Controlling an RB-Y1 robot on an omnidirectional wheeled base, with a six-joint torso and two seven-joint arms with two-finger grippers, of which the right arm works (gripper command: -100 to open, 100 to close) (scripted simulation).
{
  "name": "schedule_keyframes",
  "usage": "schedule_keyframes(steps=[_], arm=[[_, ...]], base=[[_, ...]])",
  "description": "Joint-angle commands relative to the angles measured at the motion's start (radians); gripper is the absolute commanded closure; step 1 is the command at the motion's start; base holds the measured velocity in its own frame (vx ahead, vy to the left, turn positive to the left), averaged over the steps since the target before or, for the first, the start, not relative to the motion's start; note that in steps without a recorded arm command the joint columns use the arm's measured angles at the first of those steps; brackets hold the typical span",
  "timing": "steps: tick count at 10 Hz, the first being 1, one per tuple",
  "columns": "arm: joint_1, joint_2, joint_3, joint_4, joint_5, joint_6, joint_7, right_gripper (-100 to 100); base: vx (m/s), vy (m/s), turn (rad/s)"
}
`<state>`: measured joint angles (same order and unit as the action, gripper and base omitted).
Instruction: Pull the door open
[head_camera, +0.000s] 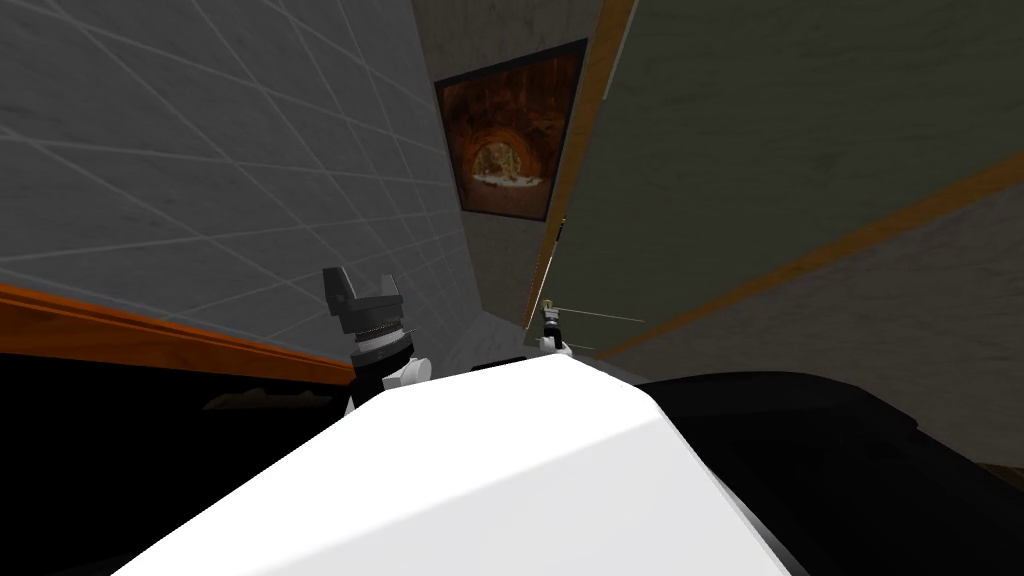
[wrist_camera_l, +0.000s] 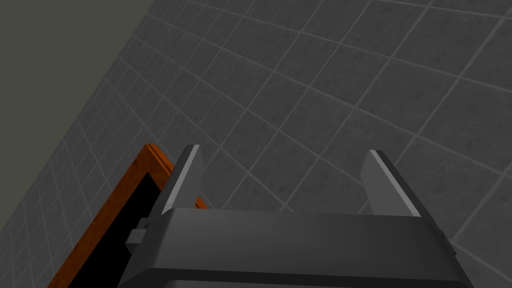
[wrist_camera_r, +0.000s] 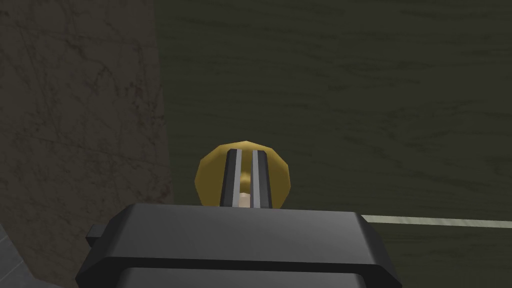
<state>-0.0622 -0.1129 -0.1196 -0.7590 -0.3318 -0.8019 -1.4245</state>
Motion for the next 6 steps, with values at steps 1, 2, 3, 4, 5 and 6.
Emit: schedule_keyframes(steps=[1,2,3,4,5,6], arm=[[0.010,-0.021,0.010,0.005,0.003,-0.003,-0.027,100],[0.016,-0.031,0.015,0.008,0.004,-0.004,-0.042,100],[0.022,-0.044,0.021,0.011,0.006,-0.006,-0.058,100],[0.029,-0.057,0.027,0.014,0.008,-0.008,-0.076,100],[0.036,-0.071,0.034,0.018,0.010,-0.009,-0.094,100],[0.043,-0.086,0.041,0.021,0.012,-0.011,-0.113,100]], base=[[-0.054,0.082,0.144],[-0.117,0.103,0.174],[-0.139,0.101,0.139],[-0.136,0.076,0.159],[-0.171,0.066,0.142],[-0.191,0.063,0.137]])
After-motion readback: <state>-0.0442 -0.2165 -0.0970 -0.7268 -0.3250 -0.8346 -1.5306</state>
